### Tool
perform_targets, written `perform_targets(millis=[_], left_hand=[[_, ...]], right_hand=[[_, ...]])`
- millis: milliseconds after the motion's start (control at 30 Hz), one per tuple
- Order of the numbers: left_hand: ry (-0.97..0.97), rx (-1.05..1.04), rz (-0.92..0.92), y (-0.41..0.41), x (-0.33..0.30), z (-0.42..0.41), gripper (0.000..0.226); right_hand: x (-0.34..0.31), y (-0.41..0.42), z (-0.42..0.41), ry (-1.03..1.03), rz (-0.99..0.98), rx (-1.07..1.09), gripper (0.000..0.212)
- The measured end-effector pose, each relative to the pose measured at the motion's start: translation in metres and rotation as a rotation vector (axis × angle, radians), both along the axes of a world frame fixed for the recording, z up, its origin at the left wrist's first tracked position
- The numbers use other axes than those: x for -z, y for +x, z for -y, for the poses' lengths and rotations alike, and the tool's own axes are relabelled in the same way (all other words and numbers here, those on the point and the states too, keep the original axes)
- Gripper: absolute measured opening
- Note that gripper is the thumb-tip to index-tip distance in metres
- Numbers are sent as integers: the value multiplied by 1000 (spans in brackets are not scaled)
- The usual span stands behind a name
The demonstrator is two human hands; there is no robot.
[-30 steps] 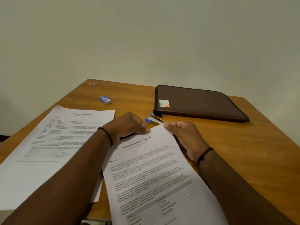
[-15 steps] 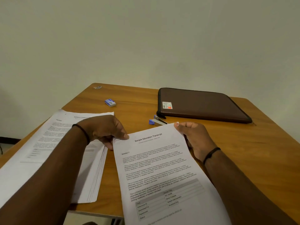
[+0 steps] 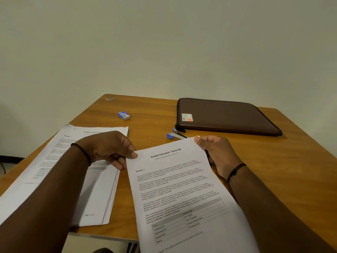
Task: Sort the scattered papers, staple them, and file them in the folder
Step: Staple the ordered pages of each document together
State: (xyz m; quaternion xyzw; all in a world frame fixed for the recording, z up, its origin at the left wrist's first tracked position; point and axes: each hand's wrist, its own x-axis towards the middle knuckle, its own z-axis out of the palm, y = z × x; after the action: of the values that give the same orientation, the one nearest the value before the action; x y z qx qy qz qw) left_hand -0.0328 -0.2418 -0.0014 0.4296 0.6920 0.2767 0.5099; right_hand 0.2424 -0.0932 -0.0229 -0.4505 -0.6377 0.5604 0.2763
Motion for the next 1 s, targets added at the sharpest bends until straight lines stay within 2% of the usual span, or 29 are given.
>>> perform_targets(millis=[67,300,467,567,633,767,1000], left_hand=[[21,-6,8,-1,4,0,88],[33,25,20,-4,13,-2,85],[0,60,-78,3,-1,-4,52],[115,50,-295,19,-9,-18,40],[219,58,-364,43,-9,-36,27],[352,57,-174,81,-1,-68,16],[444,-7,-10,98,23,-85,26]], right_hand=[[0,0,0,-1,-6,-4,24],[3,0,0,4,-24,-2,22],[4,2,-1,-9,-42,-12,21],[3,0,0,-4,-29,-40,19],[3,-2,3,-2,-14,-60,19],[2,-8,10,41,-15,-84,25],[2,-2,4,84,-50,-71,25]])
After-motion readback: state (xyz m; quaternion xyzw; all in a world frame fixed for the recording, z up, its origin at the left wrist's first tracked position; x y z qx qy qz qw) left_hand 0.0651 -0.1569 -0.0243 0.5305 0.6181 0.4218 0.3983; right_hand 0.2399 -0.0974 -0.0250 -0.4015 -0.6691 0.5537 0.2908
